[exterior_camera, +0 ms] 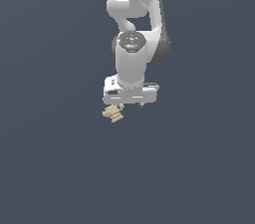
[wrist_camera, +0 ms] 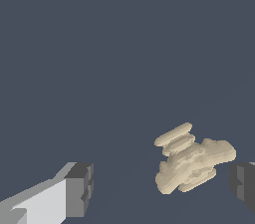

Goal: Pick up the object and move it to a goal position.

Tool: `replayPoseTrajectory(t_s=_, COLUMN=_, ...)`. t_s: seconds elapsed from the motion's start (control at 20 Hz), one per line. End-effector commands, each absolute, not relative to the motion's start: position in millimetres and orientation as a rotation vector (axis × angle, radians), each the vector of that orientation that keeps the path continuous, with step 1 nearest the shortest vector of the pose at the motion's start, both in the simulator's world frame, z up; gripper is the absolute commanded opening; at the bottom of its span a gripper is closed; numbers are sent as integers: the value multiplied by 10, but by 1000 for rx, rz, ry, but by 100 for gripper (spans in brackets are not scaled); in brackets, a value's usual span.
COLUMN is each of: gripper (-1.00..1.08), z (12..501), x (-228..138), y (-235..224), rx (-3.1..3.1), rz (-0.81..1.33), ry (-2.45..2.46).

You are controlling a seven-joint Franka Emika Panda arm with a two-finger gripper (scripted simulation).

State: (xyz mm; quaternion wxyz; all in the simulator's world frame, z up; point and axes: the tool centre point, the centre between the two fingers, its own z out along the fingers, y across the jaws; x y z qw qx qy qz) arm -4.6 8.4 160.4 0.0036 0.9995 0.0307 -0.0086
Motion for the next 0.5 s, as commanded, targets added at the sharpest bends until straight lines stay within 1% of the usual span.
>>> replayPoseTrajectory(t_s=0.0, gripper=100, z=1604, x=-45, y=84, rx=3133, rz=-27, ry=96)
replayPoseTrajectory(t_s=0.45, gripper=100, z=1788, x=41, y=105, rx=3126, rz=35, ry=135)
